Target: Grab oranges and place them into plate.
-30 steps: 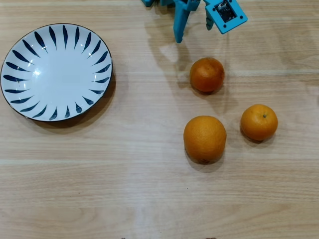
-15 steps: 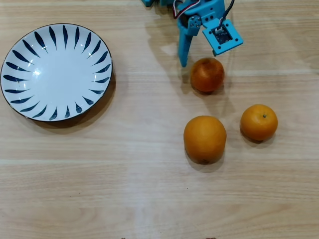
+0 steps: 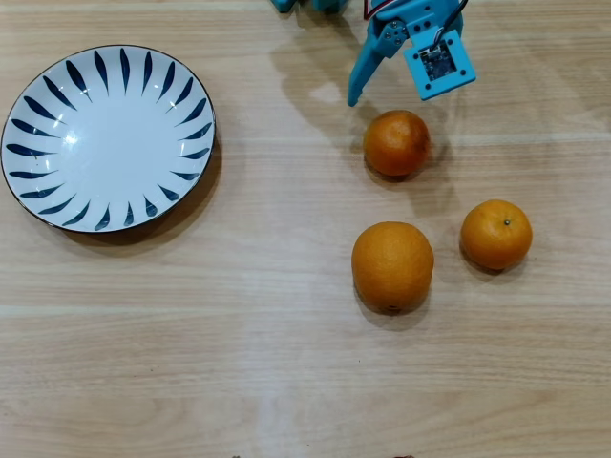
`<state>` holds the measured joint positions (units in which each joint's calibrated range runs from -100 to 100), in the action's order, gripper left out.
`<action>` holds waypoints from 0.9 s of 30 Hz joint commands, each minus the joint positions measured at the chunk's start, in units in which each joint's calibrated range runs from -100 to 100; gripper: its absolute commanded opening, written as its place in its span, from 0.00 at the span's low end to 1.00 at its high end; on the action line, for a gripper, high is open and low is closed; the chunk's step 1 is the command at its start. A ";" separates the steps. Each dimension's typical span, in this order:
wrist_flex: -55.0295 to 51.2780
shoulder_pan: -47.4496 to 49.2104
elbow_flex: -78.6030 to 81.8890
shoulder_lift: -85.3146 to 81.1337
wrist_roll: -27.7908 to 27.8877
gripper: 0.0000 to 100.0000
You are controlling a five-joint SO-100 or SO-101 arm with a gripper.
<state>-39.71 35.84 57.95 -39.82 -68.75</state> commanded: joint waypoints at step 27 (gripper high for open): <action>21.10 -3.82 9.19 7.45 0.12 0.47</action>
<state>-19.90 32.55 68.66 -35.08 -68.81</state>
